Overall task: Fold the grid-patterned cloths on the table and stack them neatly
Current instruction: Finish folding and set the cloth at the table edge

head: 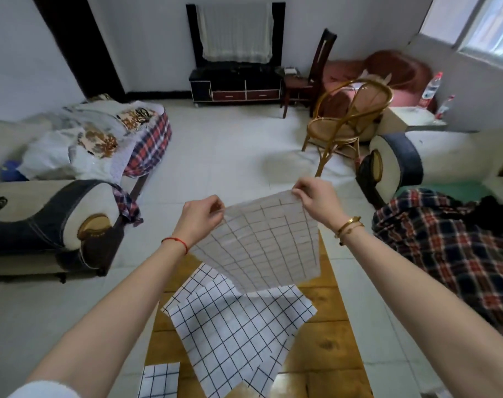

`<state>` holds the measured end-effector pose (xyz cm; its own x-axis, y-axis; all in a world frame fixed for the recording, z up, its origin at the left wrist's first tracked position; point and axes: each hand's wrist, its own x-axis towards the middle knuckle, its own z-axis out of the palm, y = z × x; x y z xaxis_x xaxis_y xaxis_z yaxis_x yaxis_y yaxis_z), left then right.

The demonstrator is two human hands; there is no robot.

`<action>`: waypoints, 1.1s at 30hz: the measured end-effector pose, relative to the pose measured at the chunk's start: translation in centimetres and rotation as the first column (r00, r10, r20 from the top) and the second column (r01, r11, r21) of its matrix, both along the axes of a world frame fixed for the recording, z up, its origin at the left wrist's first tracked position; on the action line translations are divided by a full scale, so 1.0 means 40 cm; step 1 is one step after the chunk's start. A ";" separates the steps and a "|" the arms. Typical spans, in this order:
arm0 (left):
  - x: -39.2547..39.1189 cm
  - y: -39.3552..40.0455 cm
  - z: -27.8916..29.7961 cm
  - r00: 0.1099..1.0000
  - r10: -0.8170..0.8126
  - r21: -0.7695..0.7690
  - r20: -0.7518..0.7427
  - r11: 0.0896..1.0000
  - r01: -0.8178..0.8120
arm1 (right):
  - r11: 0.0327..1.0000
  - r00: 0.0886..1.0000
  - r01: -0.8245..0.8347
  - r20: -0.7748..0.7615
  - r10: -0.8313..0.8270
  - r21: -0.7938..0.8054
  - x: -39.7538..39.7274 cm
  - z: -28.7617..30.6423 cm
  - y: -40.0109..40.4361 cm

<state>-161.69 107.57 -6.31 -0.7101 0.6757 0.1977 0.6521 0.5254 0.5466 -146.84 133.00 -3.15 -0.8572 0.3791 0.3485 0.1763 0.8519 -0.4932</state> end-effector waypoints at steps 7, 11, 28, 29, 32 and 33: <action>-0.066 0.000 0.174 0.962 -0.086 0.044 -0.259 0.994 0.101 | 0.999 0.995 0.034 -0.092 -0.033 0.013 0.009 0.117 0.062; -0.076 0.002 0.243 0.921 -0.094 0.059 -0.378 0.990 0.125 | 0.998 0.990 0.055 -0.128 -0.049 0.041 0.013 0.155 0.080; -0.113 -0.046 0.298 0.918 -0.082 0.030 -0.387 0.994 0.102 | 0.997 0.990 0.027 -0.137 -0.017 0.066 0.004 0.181 0.108; -0.110 -0.054 0.290 0.928 -0.086 0.012 -0.362 0.995 0.097 | 0.999 0.993 0.019 -0.121 -0.013 0.050 0.010 0.173 0.105; -0.093 -0.075 0.259 0.949 -0.108 -0.040 -0.295 0.994 0.101 | 1.000 0.998 -0.007 -0.063 0.008 0.008 0.030 0.146 0.091; -0.086 -0.082 0.246 0.955 -0.116 -0.056 -0.272 0.993 0.105 | 1.000 0.998 -0.019 -0.052 0.019 0.002 0.039 0.135 0.085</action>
<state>-165.15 104.28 3.52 -0.5528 0.7584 0.3453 0.8291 0.4593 0.3187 -145.29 136.39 2.25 -0.8446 0.3630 0.3936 0.1344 0.8553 -0.5004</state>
